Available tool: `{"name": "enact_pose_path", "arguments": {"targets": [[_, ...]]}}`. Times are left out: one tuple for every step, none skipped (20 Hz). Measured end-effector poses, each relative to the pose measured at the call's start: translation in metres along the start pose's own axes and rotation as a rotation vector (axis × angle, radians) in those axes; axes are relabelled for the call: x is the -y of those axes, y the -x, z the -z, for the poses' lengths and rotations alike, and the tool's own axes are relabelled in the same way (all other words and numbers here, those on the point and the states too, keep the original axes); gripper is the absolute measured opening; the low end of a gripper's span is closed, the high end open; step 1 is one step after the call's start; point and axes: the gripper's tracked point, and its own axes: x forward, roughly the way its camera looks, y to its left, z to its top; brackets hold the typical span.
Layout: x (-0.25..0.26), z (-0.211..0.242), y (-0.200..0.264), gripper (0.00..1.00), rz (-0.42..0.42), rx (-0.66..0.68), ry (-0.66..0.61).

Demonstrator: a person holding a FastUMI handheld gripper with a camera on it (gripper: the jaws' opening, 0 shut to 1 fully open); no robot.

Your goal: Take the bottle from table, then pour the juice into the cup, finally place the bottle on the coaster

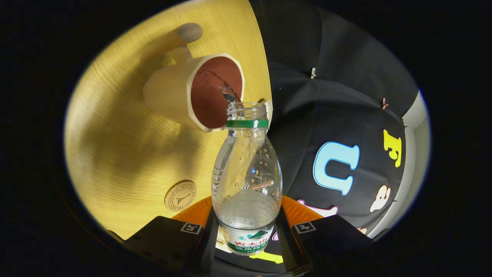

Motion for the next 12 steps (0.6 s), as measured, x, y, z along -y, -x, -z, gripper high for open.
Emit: {"name": "enact_pose_path", "arguments": {"targets": [[0.0000,0.0013,-0.0007,0.71,-0.002,-0.003,0.003],[-0.0006,0.0022,-0.0013,0.71,-0.002,-0.004,0.007],[0.0000,0.0017,-0.0019,0.71,-0.003,-0.005,0.013],[0.0011,0.0017,-0.0022,0.71,-0.004,-0.005,0.020],[0.0013,0.0019,-0.0019,0.71,-0.005,-0.004,0.024],[0.0019,0.0017,-0.0020,0.71,-0.005,-0.003,0.029],[0.0020,0.0011,-0.0014,0.71,-0.005,-0.001,0.035],[0.0029,0.0021,-0.0021,0.71,-0.004,0.001,0.041],[0.0031,0.0031,-0.0033,0.71,-0.002,0.002,0.049],[0.0039,0.0031,-0.0036,0.71,0.000,0.003,0.057],[0.0046,0.0035,-0.0038,0.71,0.003,0.005,0.065],[0.0057,0.0042,-0.0042,0.71,0.006,0.005,0.074]]}}
